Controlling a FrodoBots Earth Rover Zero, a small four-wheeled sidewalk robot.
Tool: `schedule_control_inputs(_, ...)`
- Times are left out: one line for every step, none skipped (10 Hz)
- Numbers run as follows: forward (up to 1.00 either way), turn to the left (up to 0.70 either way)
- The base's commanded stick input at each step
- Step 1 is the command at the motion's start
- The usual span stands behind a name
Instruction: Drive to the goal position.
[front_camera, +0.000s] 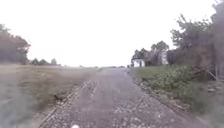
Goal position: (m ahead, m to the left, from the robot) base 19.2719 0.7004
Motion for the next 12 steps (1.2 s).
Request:
schedule_control_inputs(0.85,0.00)
schedule_control_inputs(0.85,0.00)
schedule_control_inputs(0.85,0.00)
schedule_control_inputs(0.85,0.00)
schedule_control_inputs(0.85,0.00)
schedule_control_inputs(0.85,0.00)
schedule_control_inputs(0.85,0.00)
schedule_control_inputs(0.85,0.00)
schedule_control_inputs(0.85,0.00)
schedule_control_inputs(0.85,0.00)
schedule_control_inputs(0.85,0.00)
schedule_control_inputs(0.85,0.00)
